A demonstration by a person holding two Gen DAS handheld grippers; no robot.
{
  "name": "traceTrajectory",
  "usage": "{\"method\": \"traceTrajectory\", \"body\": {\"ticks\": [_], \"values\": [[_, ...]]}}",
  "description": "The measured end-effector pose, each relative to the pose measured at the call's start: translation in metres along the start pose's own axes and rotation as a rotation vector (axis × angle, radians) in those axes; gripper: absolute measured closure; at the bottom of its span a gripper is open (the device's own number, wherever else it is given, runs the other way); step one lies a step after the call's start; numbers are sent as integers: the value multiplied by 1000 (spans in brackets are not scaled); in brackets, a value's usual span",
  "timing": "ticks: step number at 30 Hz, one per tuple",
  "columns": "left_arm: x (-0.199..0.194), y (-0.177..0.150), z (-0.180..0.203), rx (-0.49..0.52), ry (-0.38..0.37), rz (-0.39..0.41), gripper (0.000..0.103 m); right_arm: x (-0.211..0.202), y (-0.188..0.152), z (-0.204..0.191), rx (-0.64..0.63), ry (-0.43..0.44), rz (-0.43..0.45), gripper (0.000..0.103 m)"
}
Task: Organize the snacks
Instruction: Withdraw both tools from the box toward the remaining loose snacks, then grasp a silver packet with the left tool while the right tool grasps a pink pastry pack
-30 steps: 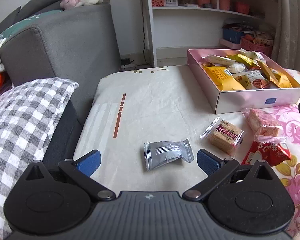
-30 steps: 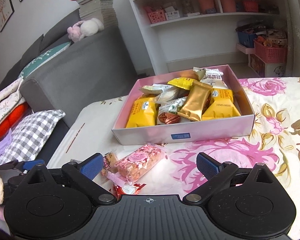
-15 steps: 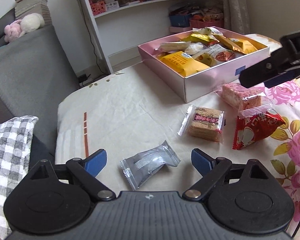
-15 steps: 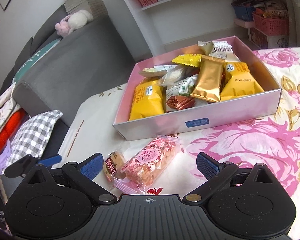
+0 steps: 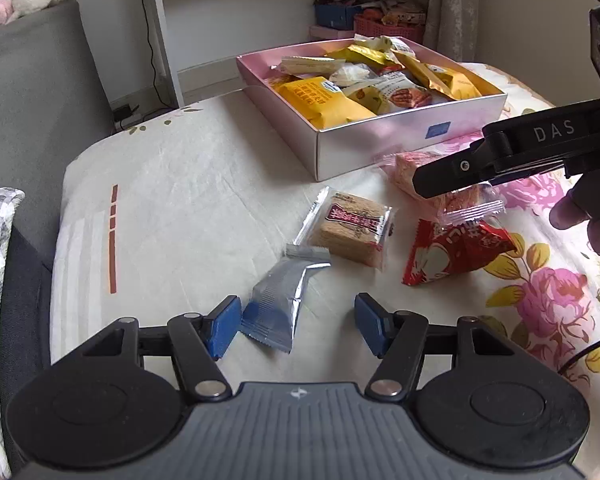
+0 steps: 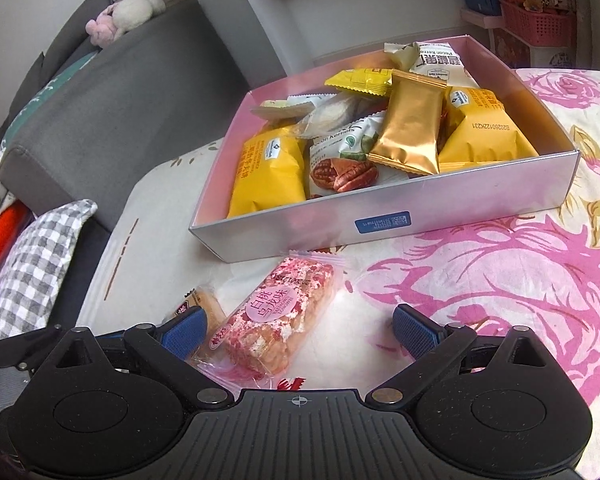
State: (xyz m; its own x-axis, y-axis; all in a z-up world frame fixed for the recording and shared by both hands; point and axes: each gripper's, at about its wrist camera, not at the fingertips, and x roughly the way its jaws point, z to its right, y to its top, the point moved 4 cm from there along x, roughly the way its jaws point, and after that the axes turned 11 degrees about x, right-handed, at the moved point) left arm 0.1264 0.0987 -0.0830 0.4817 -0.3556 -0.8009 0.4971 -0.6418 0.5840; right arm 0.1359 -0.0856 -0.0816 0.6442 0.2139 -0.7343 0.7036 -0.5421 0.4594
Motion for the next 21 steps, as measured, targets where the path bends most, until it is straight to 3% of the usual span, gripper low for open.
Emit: {"method": "traceTrajectory", "body": {"ticks": [4,8,10,15,21], "values": [[-3,0,13,40,-36,-11,43,-4,0,9,-27,-35,-5,3],[-4,0,20,63,-11,-26,25,-10,3,19,-38,-40,4,3],[-3,1,18,38,4,-32,23,-13,5,21,-41,-54,11,3],[0,3,6,-66,16,-33,24,-16,5,22,-77,-56,22,3],[2,5,0,-169,35,-25,39,-9,2,18,-85,-49,21,3]]}}
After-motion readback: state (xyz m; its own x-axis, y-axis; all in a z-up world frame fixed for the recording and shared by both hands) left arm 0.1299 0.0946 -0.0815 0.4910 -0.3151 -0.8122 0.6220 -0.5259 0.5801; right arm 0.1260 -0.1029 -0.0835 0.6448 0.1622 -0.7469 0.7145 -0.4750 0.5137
